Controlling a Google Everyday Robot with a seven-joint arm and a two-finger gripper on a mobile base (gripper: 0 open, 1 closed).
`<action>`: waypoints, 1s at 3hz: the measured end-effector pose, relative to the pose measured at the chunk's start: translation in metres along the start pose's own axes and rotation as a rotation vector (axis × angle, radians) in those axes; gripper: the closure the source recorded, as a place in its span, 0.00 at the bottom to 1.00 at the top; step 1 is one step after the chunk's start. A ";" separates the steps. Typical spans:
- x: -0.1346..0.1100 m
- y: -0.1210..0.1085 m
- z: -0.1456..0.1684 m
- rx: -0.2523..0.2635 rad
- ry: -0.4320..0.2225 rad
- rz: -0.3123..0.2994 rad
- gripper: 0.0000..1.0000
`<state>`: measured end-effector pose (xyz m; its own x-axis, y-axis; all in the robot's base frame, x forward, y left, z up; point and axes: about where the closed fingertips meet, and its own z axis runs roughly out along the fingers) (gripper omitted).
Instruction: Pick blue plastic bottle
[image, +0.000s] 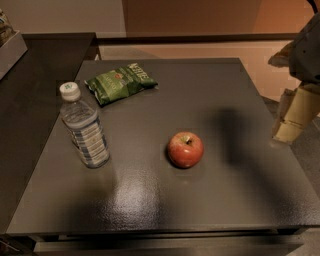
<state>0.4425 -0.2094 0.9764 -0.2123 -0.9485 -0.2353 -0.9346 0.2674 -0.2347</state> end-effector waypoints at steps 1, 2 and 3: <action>-0.029 -0.003 0.015 -0.044 -0.090 0.004 0.00; -0.072 -0.003 0.028 -0.088 -0.197 -0.011 0.00; -0.116 -0.001 0.037 -0.121 -0.301 -0.040 0.00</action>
Offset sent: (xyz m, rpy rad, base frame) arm 0.0409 0.1281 -0.0106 0.3404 0.0465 0.1449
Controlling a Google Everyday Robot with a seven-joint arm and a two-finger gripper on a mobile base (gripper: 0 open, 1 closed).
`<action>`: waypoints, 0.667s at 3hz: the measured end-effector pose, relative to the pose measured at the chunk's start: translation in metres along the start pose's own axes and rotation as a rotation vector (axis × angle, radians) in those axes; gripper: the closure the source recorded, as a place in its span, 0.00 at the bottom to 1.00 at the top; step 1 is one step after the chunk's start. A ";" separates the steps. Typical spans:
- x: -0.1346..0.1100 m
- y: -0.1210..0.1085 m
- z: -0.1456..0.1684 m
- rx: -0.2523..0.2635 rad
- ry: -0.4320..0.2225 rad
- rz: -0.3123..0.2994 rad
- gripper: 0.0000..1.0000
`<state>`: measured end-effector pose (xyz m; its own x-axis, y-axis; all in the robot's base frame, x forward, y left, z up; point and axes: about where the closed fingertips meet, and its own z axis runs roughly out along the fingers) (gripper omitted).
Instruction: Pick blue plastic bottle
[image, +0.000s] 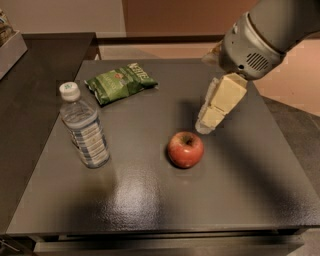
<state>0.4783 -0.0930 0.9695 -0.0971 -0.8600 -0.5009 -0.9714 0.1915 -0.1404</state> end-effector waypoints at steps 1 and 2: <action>-0.042 0.007 0.021 -0.032 -0.099 -0.047 0.00; -0.081 0.020 0.039 -0.067 -0.183 -0.094 0.00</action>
Offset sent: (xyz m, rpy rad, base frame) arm -0.0080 0.1417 0.0062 0.2558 -0.0279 0.2169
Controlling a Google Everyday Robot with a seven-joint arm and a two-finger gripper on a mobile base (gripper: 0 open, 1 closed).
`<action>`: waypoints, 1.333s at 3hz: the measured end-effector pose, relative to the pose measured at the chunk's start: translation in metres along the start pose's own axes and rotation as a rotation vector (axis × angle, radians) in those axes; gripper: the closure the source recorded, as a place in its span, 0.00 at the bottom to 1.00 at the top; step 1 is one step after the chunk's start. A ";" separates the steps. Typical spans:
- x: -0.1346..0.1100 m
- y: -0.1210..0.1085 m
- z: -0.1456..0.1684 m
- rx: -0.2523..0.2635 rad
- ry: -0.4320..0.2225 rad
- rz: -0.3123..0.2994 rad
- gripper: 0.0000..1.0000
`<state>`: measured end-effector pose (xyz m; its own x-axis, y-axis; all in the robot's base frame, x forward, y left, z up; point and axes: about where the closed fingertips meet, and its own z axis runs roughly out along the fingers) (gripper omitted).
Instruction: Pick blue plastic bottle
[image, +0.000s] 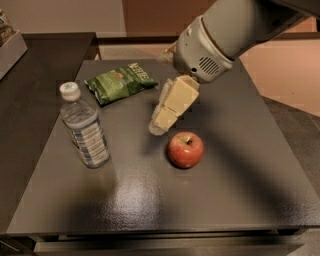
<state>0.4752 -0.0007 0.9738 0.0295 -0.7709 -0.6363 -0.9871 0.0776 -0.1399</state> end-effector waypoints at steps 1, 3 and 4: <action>-0.029 0.015 0.022 -0.049 -0.068 -0.050 0.00; -0.069 0.047 0.060 -0.131 -0.134 -0.154 0.00; -0.081 0.051 0.078 -0.146 -0.132 -0.180 0.00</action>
Offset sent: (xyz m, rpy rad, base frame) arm -0.0421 0.1039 -0.0120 0.1377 0.0168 0.2473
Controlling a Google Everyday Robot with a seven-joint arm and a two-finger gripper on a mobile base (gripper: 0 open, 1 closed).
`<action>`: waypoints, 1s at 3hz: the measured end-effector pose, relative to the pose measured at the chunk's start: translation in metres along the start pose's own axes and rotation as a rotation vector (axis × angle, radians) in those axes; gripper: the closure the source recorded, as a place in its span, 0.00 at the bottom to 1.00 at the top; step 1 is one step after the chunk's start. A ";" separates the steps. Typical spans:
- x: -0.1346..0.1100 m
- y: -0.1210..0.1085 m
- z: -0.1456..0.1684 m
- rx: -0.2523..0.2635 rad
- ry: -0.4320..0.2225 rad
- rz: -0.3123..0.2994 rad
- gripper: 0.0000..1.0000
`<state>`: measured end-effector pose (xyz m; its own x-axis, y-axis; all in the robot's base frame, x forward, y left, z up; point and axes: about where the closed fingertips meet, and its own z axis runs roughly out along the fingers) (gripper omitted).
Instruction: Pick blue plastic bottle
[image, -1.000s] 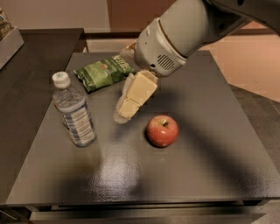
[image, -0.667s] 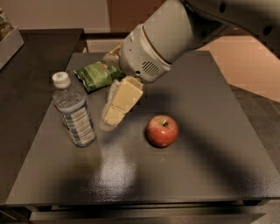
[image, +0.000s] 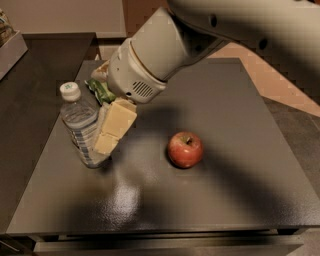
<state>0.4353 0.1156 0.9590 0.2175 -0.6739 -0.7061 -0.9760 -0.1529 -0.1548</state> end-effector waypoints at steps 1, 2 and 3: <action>0.002 -0.006 0.015 -0.006 0.011 0.004 0.00; 0.008 -0.012 0.025 -0.011 0.020 0.016 0.00; 0.010 -0.014 0.029 -0.021 0.015 0.028 0.18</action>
Offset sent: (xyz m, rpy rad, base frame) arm 0.0256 0.0185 -0.0369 -0.0313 0.0394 -0.0181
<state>0.4514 0.1318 0.9344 0.1900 -0.6888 -0.6996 -0.9816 -0.1486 -0.1203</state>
